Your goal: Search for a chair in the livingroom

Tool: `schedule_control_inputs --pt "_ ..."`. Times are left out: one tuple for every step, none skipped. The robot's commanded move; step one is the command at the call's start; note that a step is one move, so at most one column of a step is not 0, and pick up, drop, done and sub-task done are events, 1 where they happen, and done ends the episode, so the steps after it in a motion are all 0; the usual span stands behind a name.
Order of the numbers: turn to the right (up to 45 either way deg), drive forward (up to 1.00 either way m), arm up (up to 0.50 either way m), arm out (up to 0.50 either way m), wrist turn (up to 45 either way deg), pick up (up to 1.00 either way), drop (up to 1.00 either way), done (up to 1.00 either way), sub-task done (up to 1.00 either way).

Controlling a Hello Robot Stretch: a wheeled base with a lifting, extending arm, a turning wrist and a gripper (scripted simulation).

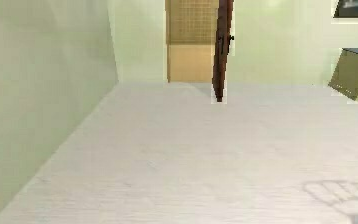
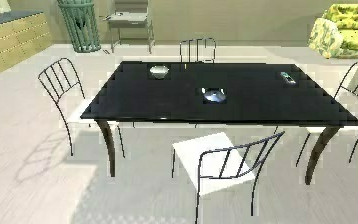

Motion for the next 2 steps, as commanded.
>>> schedule_control_inputs --pt "0.0 1.00 0.00 0.00 0.0 0.00 0.00 0.00 0.00" --pt "3.0 0.00 0.00 0.00 0.0 0.00 0.00 0.00 0.00"
